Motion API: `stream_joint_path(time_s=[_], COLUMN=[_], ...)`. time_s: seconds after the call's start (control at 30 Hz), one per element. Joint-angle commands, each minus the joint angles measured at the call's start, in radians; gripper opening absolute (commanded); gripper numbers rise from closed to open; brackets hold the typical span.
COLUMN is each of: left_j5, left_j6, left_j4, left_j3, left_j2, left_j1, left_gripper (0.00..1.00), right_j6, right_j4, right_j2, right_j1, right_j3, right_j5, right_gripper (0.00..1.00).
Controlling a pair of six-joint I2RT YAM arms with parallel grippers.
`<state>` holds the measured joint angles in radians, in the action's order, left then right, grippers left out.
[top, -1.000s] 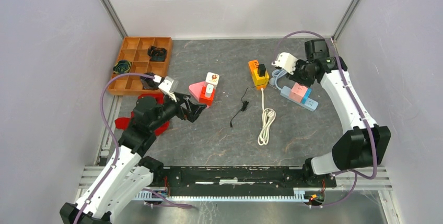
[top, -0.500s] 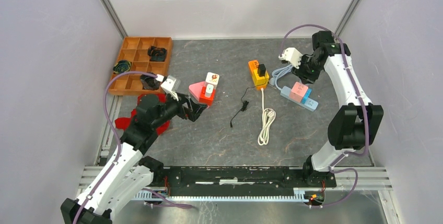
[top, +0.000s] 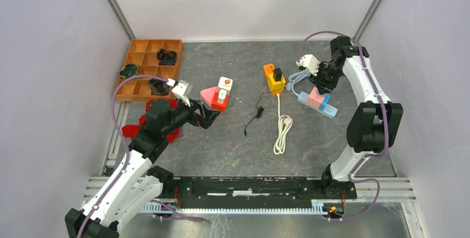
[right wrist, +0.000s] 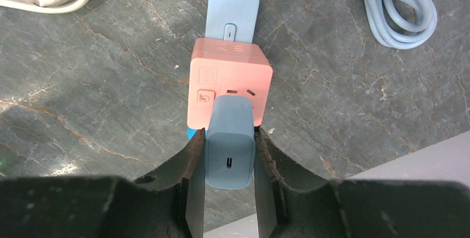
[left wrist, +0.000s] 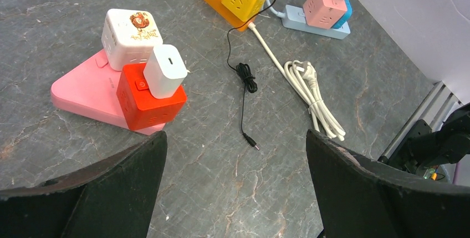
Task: Insert the plug
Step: Insert the plug into the socket.
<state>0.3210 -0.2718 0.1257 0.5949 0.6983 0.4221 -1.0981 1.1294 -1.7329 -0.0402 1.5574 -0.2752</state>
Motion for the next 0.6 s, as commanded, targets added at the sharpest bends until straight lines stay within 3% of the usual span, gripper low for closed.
stream_joint_path(time_s=[0.0, 0.57], left_j5=[0.000, 0.008], left_j6=[0.039, 0.035], left_j4=[-0.026, -0.027], left_j3=[0.000, 0.000], left_j2=[-0.015, -0.027], left_j1=[-0.001, -0.001], left_gripper=[1.00, 1.00], right_j6=[-0.021, -0.024], right_j4=[0.000, -0.026], right_j2=[0.005, -0.021], right_j1=[0.000, 0.000], right_j3=[-0.002, -0.041], right_j5=[-0.044, -0.078], right_gripper=[0.00, 0.00])
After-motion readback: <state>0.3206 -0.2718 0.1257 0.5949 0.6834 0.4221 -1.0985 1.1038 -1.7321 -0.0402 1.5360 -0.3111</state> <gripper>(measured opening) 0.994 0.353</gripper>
